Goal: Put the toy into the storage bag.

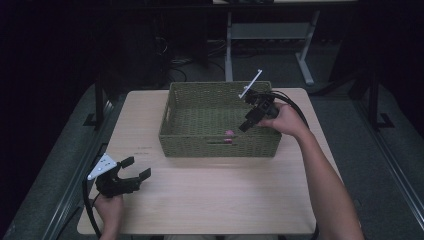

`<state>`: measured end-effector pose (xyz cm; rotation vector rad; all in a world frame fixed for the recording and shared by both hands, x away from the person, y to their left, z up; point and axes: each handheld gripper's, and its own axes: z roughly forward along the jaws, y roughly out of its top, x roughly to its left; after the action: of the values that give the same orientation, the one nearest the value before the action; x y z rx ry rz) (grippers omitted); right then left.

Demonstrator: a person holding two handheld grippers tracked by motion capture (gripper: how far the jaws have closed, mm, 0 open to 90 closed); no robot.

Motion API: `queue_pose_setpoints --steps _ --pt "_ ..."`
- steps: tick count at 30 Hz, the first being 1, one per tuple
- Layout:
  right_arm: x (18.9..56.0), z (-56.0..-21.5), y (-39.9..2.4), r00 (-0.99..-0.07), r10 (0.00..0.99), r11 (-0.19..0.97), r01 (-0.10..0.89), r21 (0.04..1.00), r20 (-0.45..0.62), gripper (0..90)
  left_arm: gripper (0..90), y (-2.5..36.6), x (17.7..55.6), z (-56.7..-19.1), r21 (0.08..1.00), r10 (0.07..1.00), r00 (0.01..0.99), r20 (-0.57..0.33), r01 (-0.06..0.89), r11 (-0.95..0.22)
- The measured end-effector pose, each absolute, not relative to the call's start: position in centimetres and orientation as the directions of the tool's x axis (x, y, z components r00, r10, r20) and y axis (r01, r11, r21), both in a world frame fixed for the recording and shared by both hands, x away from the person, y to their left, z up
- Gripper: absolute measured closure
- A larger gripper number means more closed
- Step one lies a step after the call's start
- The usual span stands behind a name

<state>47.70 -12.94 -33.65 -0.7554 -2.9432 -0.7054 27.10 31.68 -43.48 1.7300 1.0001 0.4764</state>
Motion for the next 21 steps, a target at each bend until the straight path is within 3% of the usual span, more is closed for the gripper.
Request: queue_pose_setpoints --steps 21 --pt "45.4 -32.0 -14.8 -0.883 0.456 0.760 0.452 0.468 0.111 33.4 13.9 31.5 27.1 -43.5 0.910 0.804 0.578 -0.139 0.395 -0.127"
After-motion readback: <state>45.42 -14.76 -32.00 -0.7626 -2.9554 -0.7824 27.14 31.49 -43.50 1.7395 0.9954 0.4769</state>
